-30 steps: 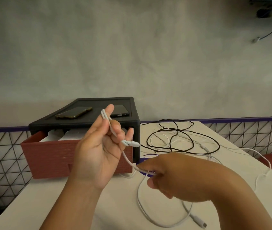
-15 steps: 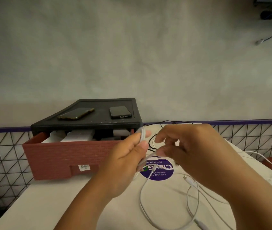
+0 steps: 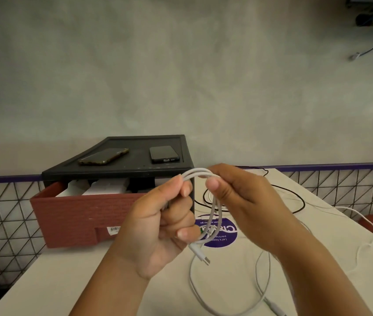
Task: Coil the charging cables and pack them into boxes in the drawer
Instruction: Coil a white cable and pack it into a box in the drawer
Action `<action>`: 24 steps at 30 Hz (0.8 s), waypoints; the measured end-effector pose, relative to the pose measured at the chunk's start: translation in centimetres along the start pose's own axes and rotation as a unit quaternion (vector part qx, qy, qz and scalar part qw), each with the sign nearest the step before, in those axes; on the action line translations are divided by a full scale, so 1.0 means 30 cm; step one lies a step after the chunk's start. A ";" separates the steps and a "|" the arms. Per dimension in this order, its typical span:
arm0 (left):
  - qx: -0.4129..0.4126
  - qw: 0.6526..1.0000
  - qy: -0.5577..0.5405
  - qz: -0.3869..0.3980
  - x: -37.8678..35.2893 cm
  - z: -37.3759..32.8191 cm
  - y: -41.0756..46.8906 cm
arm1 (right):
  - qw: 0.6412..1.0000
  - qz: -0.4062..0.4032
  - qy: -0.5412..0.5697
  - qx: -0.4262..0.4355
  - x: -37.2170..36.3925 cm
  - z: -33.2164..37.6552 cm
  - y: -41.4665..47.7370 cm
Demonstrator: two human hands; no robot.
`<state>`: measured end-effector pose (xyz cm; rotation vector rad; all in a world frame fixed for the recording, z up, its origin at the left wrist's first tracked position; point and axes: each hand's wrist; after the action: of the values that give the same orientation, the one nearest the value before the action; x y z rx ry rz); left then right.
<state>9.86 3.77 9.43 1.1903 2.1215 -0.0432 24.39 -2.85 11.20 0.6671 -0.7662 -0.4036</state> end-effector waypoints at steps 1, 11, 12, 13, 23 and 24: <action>0.000 1.000 -0.019 -0.002 -0.001 0.002 0.002 | 1.000 0.019 -0.010 -0.006 -0.010 -0.001 -0.002; -0.112 0.948 0.197 -0.221 -0.028 0.041 0.031 | 0.993 -0.016 -0.114 -0.033 -0.049 -0.017 0.004; -0.115 0.945 0.206 -0.227 -0.029 0.045 0.032 | 0.992 -0.020 -0.123 -0.034 -0.052 -0.019 0.004; -0.111 0.946 0.203 -0.229 -0.030 0.047 0.031 | 0.990 -0.022 -0.132 -0.035 -0.055 -0.022 0.003; -0.009 0.981 0.075 -0.176 -0.033 0.020 0.014 | 0.995 -0.038 -0.068 -0.057 -0.070 -0.015 0.004; -0.005 0.982 0.076 -0.174 -0.032 0.020 0.015 | 0.996 -0.042 -0.043 -0.067 -0.063 -0.013 0.005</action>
<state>10.87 3.11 9.65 0.8260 2.4397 -0.1006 23.43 -1.53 10.15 0.5592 -0.7872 -0.5581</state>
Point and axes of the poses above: each hand's wrist, its own y-axis towards the middle knuckle, its own x-axis out of the back of the hand, z = x × y, and after that the axes turned 5 degrees about -z, right-handed
